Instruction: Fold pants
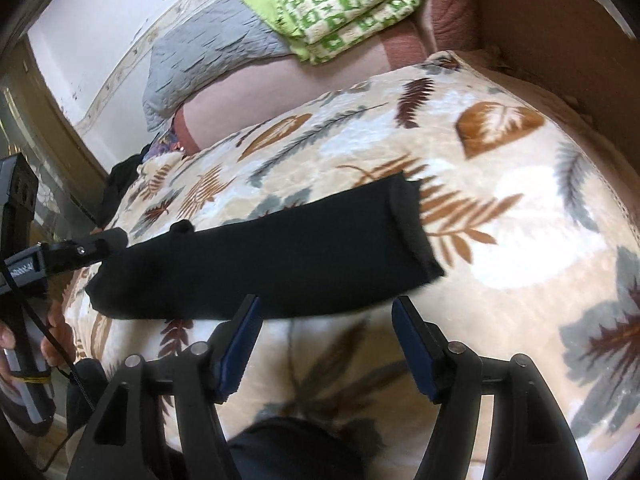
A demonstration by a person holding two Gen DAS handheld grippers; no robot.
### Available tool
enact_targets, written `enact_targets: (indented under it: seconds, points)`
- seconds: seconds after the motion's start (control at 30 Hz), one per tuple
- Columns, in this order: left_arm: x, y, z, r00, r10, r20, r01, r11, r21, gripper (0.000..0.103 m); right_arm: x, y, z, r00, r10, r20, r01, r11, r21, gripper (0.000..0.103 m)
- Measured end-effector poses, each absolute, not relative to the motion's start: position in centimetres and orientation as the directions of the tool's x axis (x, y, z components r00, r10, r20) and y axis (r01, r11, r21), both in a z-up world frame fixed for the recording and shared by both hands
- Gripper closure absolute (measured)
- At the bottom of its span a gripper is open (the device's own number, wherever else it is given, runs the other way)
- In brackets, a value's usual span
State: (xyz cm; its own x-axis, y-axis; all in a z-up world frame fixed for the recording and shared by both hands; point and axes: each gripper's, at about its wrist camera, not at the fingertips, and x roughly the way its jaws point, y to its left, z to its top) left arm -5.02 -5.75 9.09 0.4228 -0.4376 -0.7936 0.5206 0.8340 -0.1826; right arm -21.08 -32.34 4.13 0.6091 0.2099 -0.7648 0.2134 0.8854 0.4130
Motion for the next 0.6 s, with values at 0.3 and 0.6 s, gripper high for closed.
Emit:
enact_targets:
  seconds: [0.3, 0.6]
  points:
    - [-3.1, -8.9, 7.0, 0.399, -0.444, -0.802, 0.579, 0.801, -0.155, 0.015, -22.2, -34.0, 2.6, 0.601, 0.228, -0.766, 0.238, 0.864, 0.444, 0.032]
    - [1.2, -13.1, 3.8, 0.335, -0.465, -0.819, 0.661, 0.736, -0.147, 0.015, -21.5, -34.8, 0.8, 0.619, 0.254, -0.744, 0.254, 0.831, 0.495, 0.029]
